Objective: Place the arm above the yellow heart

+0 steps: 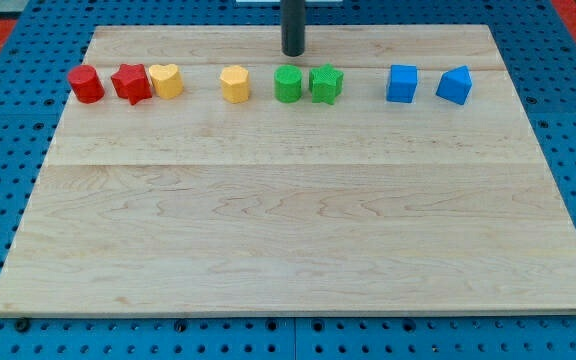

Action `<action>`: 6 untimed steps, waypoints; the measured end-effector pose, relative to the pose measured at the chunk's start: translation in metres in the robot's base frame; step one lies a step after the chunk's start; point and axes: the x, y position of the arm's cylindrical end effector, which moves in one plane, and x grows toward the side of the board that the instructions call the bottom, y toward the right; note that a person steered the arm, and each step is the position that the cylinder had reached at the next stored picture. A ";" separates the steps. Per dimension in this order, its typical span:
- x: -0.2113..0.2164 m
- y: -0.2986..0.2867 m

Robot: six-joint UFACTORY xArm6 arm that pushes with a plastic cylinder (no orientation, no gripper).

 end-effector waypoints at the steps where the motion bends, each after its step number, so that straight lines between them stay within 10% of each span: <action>1: 0.000 0.027; 4: 0.006 0.053; 6: 0.006 -0.056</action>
